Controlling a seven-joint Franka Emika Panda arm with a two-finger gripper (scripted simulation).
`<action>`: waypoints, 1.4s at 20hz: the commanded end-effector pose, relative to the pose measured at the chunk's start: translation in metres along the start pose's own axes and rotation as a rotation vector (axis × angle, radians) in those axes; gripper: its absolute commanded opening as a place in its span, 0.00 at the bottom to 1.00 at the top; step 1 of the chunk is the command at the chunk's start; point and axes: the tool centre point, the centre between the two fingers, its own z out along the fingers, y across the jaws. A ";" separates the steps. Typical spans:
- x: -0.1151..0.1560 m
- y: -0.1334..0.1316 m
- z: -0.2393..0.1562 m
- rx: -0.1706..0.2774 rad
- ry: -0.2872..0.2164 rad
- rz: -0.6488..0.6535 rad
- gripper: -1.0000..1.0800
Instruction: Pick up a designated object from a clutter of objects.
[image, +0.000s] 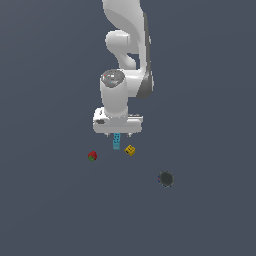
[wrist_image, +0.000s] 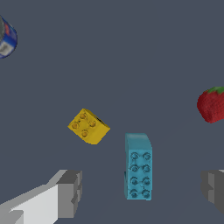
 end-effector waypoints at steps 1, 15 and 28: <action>-0.011 0.006 0.016 -0.001 -0.002 0.009 0.96; -0.034 0.016 0.045 -0.004 -0.009 0.028 0.96; -0.036 0.016 0.087 -0.004 -0.009 0.028 0.96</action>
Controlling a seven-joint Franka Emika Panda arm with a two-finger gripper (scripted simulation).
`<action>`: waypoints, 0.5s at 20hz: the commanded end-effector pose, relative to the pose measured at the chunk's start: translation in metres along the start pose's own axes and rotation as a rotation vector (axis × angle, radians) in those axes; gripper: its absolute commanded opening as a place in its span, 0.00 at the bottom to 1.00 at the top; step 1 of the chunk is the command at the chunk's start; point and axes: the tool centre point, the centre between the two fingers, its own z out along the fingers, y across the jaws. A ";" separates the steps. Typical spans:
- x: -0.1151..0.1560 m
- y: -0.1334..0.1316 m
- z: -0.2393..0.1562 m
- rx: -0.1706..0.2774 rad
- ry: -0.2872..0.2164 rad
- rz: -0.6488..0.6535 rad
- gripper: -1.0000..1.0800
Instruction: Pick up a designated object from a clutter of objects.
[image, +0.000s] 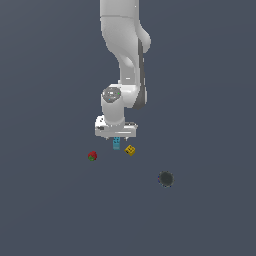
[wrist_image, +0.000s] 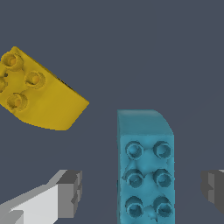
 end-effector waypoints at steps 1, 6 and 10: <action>0.000 0.000 0.008 0.000 0.001 0.000 0.96; 0.000 0.000 0.014 0.000 0.001 0.000 0.96; 0.000 0.000 0.014 0.000 0.001 0.000 0.00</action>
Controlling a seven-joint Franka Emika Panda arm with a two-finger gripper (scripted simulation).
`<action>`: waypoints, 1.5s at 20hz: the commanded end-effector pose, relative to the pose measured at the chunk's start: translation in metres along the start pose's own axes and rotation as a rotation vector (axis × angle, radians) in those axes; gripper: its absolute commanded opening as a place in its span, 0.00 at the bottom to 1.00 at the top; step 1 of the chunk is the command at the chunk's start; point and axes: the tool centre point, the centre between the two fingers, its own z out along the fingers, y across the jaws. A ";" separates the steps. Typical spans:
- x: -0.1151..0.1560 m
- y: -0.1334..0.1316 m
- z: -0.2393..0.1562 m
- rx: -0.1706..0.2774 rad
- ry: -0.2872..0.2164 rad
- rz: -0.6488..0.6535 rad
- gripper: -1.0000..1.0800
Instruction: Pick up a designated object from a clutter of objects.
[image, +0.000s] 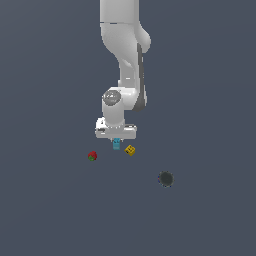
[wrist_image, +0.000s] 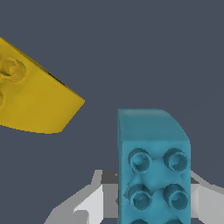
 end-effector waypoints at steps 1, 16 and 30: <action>0.000 0.000 0.000 0.000 0.000 0.000 0.00; -0.001 -0.002 -0.017 0.000 0.000 0.000 0.00; -0.003 -0.014 -0.115 -0.001 0.000 0.000 0.00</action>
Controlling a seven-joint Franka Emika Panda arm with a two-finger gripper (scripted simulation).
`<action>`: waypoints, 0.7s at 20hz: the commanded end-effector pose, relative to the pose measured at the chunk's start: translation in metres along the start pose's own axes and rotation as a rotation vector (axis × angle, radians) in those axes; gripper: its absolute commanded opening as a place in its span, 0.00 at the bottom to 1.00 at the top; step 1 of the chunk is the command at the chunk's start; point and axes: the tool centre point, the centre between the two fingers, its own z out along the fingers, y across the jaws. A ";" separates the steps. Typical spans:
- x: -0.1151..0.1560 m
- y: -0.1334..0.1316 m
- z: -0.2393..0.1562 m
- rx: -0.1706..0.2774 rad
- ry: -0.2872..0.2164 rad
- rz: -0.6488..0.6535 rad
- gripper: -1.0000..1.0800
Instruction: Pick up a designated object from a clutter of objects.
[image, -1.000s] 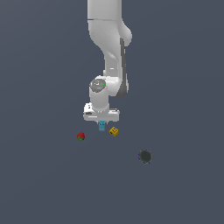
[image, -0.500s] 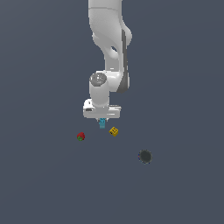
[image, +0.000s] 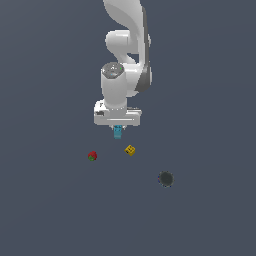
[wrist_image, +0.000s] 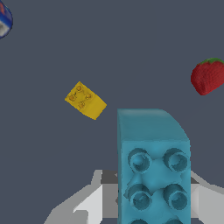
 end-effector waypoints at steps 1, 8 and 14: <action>-0.001 -0.003 -0.024 -0.001 0.001 0.000 0.00; -0.002 -0.011 -0.090 -0.001 0.001 0.000 0.00; -0.002 -0.018 -0.145 -0.001 0.001 0.000 0.00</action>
